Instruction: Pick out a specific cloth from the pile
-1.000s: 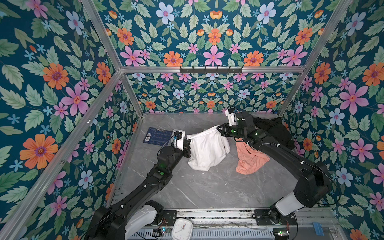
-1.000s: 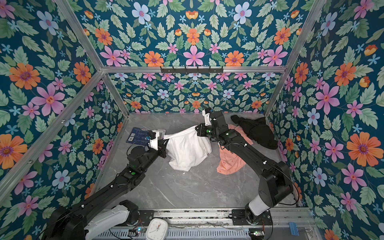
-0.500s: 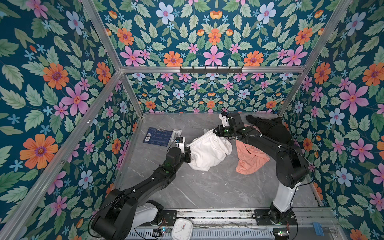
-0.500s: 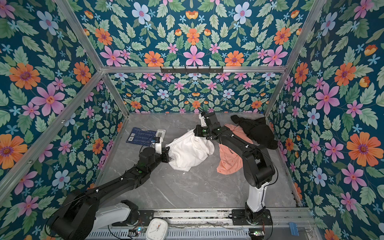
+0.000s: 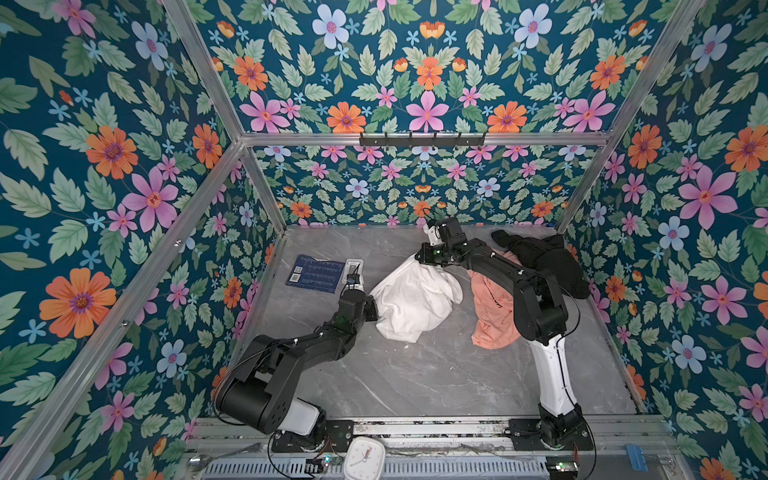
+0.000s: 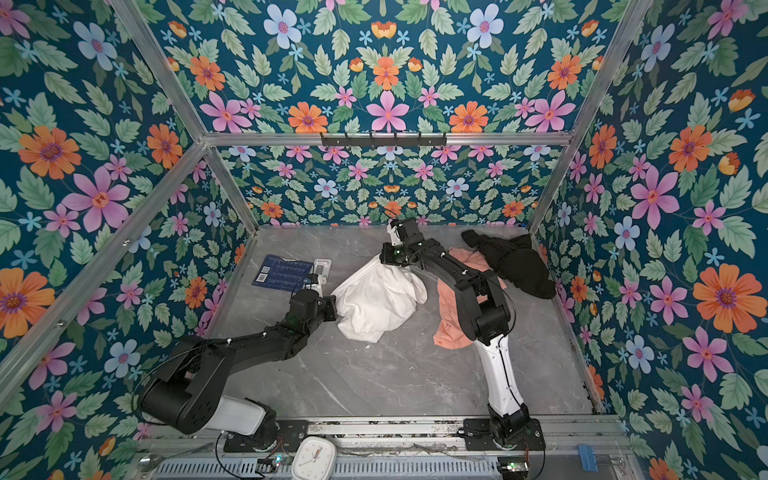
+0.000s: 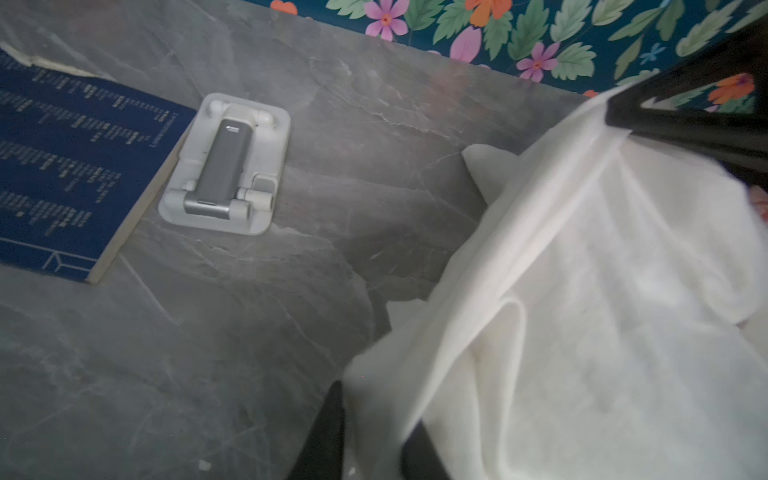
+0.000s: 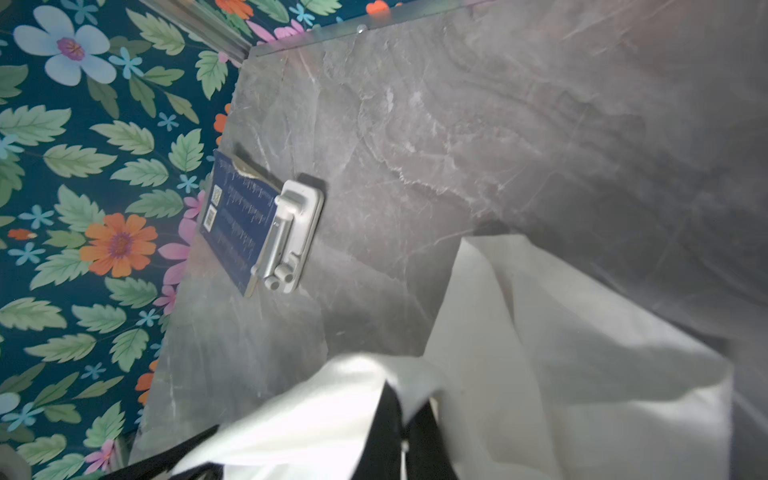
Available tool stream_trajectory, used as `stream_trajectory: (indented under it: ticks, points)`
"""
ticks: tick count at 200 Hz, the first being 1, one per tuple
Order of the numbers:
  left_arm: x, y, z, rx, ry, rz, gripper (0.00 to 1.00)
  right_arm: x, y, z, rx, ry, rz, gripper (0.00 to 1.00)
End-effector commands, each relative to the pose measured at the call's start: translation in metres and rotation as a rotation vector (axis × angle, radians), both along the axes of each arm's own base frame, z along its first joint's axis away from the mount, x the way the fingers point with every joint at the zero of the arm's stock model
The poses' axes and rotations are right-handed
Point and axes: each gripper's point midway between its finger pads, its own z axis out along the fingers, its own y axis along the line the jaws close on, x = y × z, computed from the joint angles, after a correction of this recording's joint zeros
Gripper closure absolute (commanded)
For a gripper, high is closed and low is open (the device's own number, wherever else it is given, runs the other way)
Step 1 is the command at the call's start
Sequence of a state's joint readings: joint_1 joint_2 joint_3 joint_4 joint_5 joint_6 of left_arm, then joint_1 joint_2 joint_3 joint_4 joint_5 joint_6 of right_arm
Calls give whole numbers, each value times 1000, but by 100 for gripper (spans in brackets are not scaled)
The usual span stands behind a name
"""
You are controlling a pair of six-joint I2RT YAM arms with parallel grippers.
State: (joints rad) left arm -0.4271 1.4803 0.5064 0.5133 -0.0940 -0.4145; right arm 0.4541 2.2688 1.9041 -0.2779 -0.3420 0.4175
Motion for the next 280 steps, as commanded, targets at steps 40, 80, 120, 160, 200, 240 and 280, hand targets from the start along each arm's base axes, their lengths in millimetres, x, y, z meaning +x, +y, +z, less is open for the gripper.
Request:
stream_trajectory:
  ticks: [40, 80, 120, 160, 200, 240, 280]
  points:
    - [6, 8, 32, 8, -78, 27, 5, 21, -8, 17, -57, -51, 12, 36]
    - [-5, 25, 73, 43, -170, 70, 0, -4, -23, 99, -78, -219, 20, 16]
    - [-22, 89, 107, 142, -310, 372, 0, -36, -81, 116, -225, -404, -119, 4]
    - [-28, 124, 91, 469, -254, 421, 1, -85, -146, 124, -415, -824, -228, 4]
    - [-23, 164, 53, 501, -236, 390, 9, -121, -230, 73, -598, -750, -404, 3]
    - [2, 172, 45, 504, -258, 466, 11, -128, -269, 41, -601, -745, -527, 1]
    - [16, 178, 49, 445, -312, 531, 9, -117, -291, 34, -522, -758, -581, 1]
